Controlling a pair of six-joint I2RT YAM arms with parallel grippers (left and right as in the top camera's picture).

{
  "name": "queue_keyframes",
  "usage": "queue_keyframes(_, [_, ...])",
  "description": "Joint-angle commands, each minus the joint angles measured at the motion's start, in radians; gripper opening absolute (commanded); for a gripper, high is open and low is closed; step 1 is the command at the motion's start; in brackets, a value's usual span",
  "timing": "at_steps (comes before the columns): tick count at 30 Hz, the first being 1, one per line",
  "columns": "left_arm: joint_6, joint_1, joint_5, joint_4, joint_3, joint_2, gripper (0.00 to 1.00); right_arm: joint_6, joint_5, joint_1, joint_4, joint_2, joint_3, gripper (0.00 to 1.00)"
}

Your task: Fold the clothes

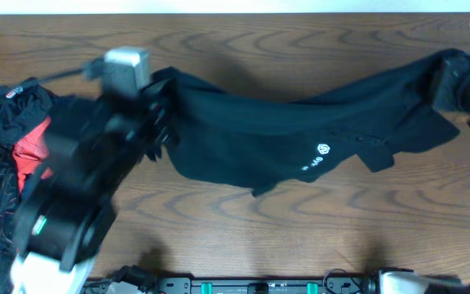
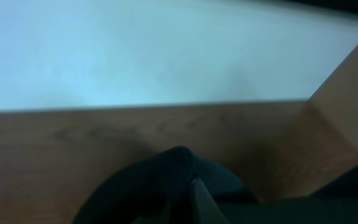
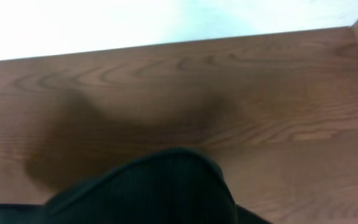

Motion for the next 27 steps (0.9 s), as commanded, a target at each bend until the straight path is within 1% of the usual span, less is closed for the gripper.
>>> queue_keyframes(1, [-0.012, 0.003, -0.008, 0.049, 0.005, 0.151, 0.06, -0.024, -0.004, 0.003, 0.085, 0.097, 0.012, 0.01])
queue_keyframes(5, [0.039, 0.01, -0.018, 0.187, 0.017, 0.278, 0.06, -0.034, 0.013, 0.002, 0.284, 0.199, 0.012, 0.01])
queue_keyframes(8, [0.041, 0.03, -0.096, 0.263, 0.051, 0.333, 0.06, -0.022, 0.011, 0.002, 0.435, 0.247, 0.012, 0.01])
queue_keyframes(11, [0.041, 0.057, -0.164, 0.297, 0.089, 0.347, 0.06, -0.023, 0.008, 0.002, 0.587, 0.264, 0.013, 0.01])
queue_keyframes(15, [0.056, 0.103, -0.173, 0.298, 0.149, 0.347, 0.06, -0.026, 0.008, -0.002, 0.732, 0.259, 0.033, 0.01])
queue_keyframes(18, [0.056, 0.122, -0.173, 0.293, 0.156, 0.347, 0.06, -0.026, 0.008, -0.002, 0.725, 0.26, 0.059, 0.01])
queue_keyframes(21, [0.056, 0.124, -0.169, 0.254, 0.156, 0.362, 0.06, -0.026, 0.004, -0.002, 0.653, 0.263, 0.058, 0.01])
queue_keyframes(24, [0.056, 0.124, -0.147, 0.2, 0.156, 0.4, 0.07, -0.026, 0.004, -0.002, 0.517, 0.279, 0.058, 0.01])
queue_keyframes(25, [0.056, 0.124, -0.118, 0.171, 0.156, 0.419, 0.09, -0.026, 0.004, -0.002, 0.454, 0.285, 0.058, 0.01])
queue_keyframes(27, [0.056, 0.124, -0.045, 0.116, 0.156, 0.461, 0.09, -0.026, 0.0, -0.001, 0.318, 0.306, 0.058, 0.01])
